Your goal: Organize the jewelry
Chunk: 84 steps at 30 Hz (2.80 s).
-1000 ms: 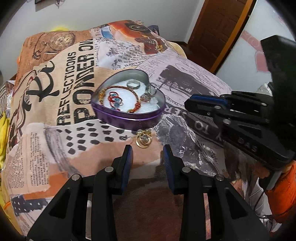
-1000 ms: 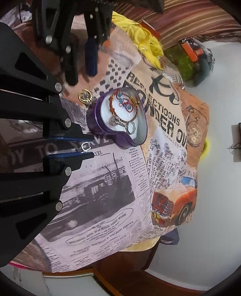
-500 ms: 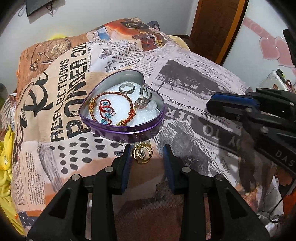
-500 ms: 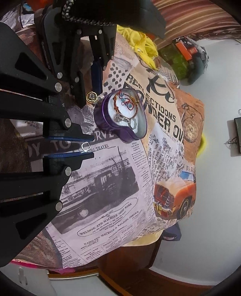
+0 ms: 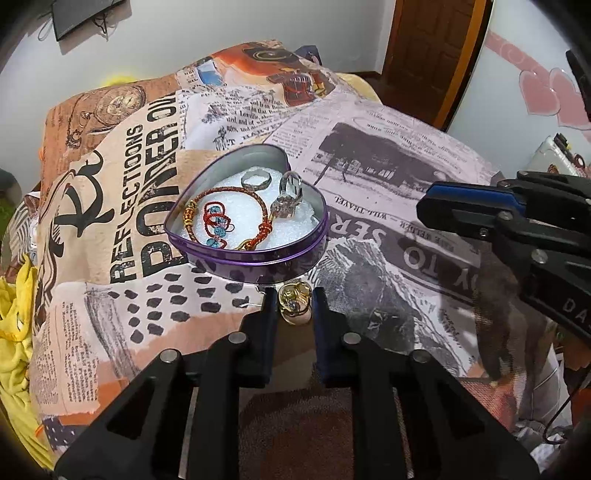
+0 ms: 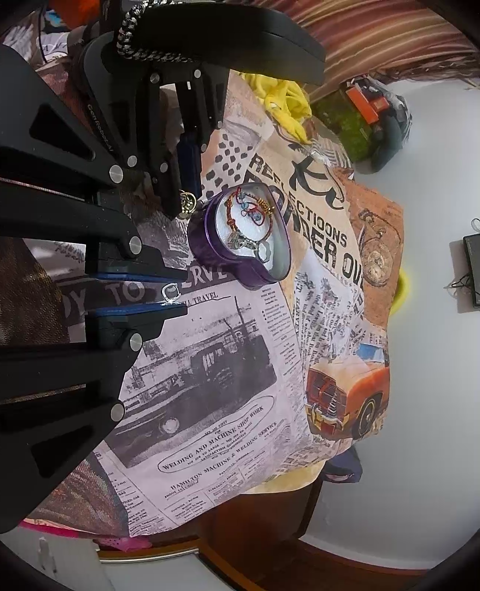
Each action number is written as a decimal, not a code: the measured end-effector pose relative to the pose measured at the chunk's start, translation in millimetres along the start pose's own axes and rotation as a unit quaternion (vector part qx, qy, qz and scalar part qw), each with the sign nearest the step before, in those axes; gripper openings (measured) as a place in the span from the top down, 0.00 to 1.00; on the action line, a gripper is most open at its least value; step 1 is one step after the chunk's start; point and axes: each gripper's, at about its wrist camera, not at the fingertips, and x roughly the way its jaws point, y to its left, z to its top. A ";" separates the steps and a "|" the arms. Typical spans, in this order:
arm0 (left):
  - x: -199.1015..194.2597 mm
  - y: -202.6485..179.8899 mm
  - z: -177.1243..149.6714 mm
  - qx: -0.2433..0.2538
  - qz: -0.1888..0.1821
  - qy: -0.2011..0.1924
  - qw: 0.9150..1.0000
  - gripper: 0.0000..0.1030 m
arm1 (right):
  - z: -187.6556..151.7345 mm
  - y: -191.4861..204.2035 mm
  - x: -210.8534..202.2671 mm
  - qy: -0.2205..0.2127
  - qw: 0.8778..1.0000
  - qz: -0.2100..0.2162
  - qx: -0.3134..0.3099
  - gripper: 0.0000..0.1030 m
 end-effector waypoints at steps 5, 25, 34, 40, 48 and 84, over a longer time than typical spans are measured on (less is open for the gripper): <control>-15.3 1.8 -0.8 -0.007 -0.013 -0.014 1.000 0.95 | 1.9 2.2 -3.2 -0.003 1.000 0.000 -0.001 0.91; -2.8 -8.2 -4.9 0.000 -0.022 0.007 1.000 0.65 | 0.3 0.4 -7.3 -0.004 1.000 -0.003 0.005 0.91; 6.0 -3.5 -0.1 -0.008 -0.006 0.000 1.000 0.82 | -3.1 -4.5 -3.9 0.002 1.000 -0.003 0.011 0.91; 1.6 -1.3 -3.8 -0.010 -0.005 -0.006 1.000 0.82 | -2.8 -2.8 -2.7 0.003 1.000 0.000 0.009 0.91; -19.0 4.4 -5.1 -0.019 -0.010 -0.029 0.999 0.82 | 0.4 3.3 -5.4 -0.001 1.000 0.001 0.003 0.91; -46.6 57.9 26.8 -0.049 -0.022 -0.110 0.992 0.82 | 55.7 43.8 14.6 -0.037 0.999 0.020 -0.030 0.91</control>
